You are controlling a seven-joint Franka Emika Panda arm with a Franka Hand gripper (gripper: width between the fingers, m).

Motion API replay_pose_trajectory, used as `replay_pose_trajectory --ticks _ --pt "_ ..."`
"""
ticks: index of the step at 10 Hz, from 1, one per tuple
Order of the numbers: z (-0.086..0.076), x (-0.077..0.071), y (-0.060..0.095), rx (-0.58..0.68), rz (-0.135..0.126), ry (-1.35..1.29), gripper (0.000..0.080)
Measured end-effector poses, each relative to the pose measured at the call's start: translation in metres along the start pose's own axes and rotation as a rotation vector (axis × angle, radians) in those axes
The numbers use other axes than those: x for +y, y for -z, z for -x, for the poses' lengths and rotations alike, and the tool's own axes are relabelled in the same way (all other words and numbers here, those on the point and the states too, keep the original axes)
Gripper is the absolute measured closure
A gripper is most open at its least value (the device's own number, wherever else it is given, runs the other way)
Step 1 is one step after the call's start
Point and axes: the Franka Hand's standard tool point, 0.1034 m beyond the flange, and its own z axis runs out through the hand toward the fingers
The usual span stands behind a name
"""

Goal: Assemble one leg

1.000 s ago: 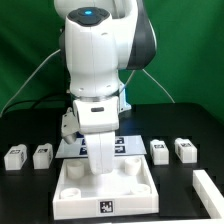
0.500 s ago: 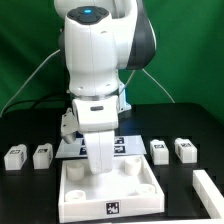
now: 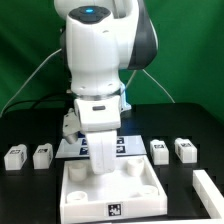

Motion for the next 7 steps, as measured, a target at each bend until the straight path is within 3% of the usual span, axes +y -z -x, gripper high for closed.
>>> replay_pose_trajectory --ticks 3,5,7 --pt "-0.049 0.023 0.004 0.018 0.024 -0.018 0.0727" --pt "-0.062 0.039 0.007 0.026 0.039 -0.026 0.0729" --pt "-0.062 0.045 0.005 0.029 0.042 -0.034 0.0729"
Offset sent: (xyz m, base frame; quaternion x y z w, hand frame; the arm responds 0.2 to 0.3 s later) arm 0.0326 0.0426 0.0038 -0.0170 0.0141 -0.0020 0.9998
